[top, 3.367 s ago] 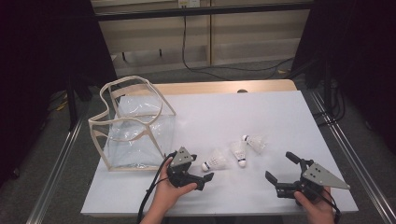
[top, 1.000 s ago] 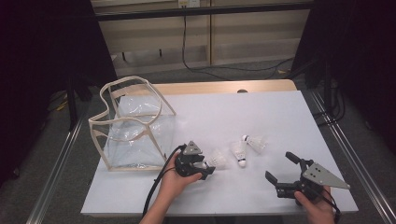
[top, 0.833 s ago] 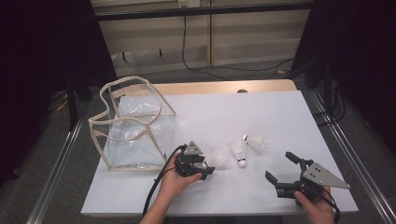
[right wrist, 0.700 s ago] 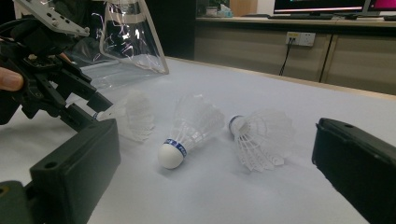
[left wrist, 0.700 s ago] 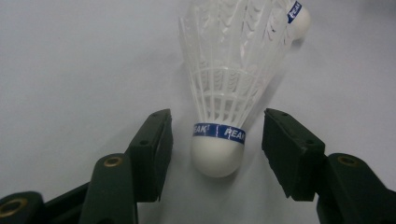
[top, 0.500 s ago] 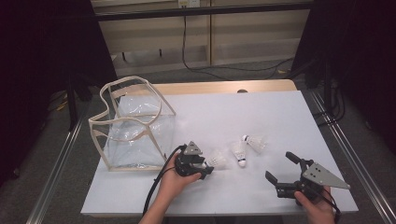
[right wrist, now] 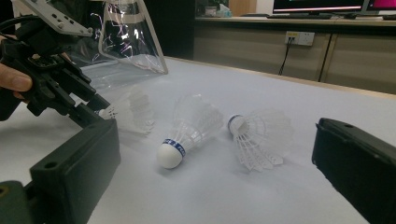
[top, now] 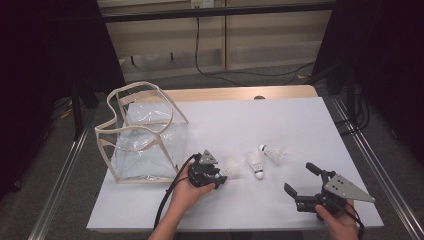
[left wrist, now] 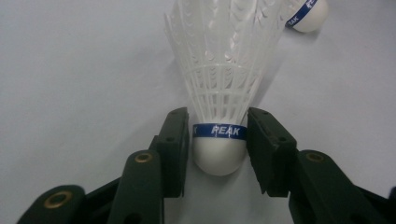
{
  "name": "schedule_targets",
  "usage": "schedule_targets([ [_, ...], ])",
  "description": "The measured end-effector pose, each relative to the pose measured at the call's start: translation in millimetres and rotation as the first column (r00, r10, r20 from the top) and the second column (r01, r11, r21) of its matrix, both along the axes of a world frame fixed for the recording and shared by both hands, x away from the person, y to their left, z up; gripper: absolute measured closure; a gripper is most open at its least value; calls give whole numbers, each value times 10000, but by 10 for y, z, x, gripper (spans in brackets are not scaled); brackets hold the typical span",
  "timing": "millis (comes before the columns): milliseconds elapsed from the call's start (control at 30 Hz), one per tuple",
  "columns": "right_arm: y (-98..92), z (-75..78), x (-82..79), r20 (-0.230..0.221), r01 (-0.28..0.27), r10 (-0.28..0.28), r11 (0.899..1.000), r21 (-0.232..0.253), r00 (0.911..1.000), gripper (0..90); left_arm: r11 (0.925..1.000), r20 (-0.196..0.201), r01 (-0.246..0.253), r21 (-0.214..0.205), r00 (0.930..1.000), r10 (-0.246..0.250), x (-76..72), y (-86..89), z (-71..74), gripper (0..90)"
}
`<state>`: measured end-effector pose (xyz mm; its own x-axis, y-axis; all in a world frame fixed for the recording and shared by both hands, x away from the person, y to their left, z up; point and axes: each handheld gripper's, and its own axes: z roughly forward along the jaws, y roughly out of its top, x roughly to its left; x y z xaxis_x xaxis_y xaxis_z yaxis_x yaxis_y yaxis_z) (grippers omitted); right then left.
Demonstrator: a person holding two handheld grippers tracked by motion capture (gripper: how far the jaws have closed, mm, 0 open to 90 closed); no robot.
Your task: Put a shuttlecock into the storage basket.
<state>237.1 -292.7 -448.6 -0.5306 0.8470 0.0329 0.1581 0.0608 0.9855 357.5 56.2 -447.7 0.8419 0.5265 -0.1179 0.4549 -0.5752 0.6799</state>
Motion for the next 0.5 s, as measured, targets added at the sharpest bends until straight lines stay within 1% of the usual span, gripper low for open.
schedule_targets([
  [33,0,1,-1,-1,-3,3,10000,1,10000,9,10000,-26,0,27,10000,0,6,6,2,625],
  [100,-1,3,-2,39,10,-10,10000,3,10000,10,10000,-111,-13,-74,9999,12,17,17,0,649],
  [167,-1,0,-1,4,5,-5,10000,6,10000,10,9999,-195,-6,-121,9998,3,22,20,3,652],
  [233,-3,1,-1,12,10,-10,10000,17,10000,10,10000,-192,7,-75,9998,-9,20,17,8,653],
  [333,-3,2,-2,15,6,-6,10000,44,10000,10,10000,-301,-2,-54,9995,0,17,13,18,655],
  [367,-3,2,-2,15,3,-3,10000,36,10000,10,10000,-453,0,-82,9990,-4,14,8,26,655],
  [400,-2,2,-3,11,2,-2,10000,37,10000,10,10000,-517,50,-85,9986,-54,14,5,30,655],
  [467,-1,2,-2,13,-10,10,10000,38,10000,10,9999,-527,37,-164,9986,-46,11,-1,41,655],
  [500,-2,2,-3,12,-12,12,10000,39,10000,11,9998,-594,63,-201,9982,-75,17,0,49,655],
])
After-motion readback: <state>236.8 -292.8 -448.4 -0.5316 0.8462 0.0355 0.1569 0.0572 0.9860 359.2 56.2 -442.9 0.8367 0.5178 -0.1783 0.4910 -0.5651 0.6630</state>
